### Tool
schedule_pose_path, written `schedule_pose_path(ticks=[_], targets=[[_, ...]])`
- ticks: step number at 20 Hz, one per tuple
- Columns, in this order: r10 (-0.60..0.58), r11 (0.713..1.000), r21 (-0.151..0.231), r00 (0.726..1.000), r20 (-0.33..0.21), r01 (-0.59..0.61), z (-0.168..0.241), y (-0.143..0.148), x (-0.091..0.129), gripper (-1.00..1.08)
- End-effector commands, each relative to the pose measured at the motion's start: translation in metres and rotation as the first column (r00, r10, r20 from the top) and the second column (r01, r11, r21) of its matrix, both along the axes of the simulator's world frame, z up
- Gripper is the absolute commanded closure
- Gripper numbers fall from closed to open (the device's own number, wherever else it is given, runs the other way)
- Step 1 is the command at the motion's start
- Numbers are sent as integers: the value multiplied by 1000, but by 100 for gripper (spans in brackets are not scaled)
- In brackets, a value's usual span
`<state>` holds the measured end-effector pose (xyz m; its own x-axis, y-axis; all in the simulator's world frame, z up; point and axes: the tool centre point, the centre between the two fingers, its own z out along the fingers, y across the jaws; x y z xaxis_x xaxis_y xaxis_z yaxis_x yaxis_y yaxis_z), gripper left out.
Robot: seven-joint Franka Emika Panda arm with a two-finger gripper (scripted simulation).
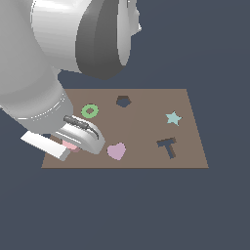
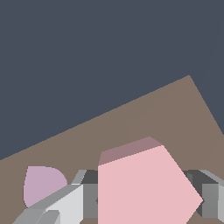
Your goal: Insert a designated object into the corresponding slot on a board.
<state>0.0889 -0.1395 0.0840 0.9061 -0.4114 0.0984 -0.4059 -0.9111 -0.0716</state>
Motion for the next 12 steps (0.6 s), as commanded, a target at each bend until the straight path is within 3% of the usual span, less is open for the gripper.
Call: schedule_pose_path(ticks=[1, 12], targets=[[2, 1000, -1, 1000, -4, -2, -2, -1, -1, 108], [116, 993, -14, 993, -13, -116, -6, 2, -8, 108]])
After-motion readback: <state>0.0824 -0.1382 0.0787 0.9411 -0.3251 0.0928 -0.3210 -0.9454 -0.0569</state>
